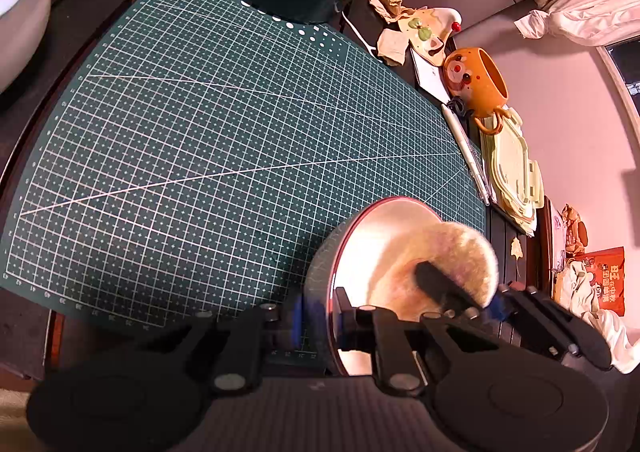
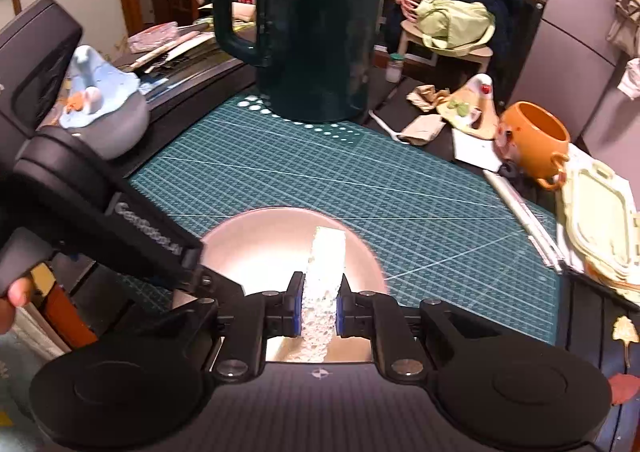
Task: Clean bowl
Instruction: 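Hold the white bowl with the left gripper while the right gripper wipes the sponge around its inner wall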
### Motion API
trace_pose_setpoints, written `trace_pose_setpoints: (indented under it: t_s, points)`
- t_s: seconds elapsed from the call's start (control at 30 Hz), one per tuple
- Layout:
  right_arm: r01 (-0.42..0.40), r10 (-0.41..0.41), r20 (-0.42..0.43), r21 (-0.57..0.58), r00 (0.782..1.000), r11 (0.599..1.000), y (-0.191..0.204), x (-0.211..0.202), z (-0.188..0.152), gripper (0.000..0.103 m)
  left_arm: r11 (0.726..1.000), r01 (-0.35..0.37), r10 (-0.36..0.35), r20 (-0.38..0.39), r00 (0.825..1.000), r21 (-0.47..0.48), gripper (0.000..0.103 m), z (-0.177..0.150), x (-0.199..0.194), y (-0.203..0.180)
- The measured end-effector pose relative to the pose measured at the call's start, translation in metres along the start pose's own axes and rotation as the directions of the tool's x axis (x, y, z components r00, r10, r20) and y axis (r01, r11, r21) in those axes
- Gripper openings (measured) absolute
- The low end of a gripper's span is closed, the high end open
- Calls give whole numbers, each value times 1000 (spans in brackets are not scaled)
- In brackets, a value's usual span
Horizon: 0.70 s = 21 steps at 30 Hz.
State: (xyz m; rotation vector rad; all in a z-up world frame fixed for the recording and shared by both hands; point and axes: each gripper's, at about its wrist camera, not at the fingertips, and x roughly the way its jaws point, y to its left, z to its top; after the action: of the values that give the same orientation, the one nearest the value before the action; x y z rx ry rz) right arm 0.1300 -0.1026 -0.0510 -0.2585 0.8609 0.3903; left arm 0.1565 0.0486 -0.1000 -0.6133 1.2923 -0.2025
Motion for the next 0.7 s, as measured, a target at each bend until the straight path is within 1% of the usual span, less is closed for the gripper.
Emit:
trace_pose_setpoints:
  t_s: [0.17,0.33,0.4,0.47,0.57,0.7]
  points:
    - [-2,1,35,25,999,1000,-12,-13,5,13,1000,0,0,2,1000,-2,14,-1,0,-2]
    - [15,-20,98,55,995,998,-24,-35,12,13,1000,-1,1,3,1000,-6,14,-2,0,0]
    - [7,-15,121,73,993,997,-28,-43,14,13,1000,-1,1,4,1000,-8,14,-2,0,0]
    - [-24,13,134,85,991,996,-28,-48,16,13,1000,0,0,4,1000,-10,14,-3,1,0]
    - [-82,73,108,81,992,993,-20,-39,14,13,1000,2,-2,4,1000,-12,14,-3,1,1]
    - [-113,111,44,50,993,992,-2,-18,8,13,1000,4,-4,3,1000,-14,14,-3,0,2]
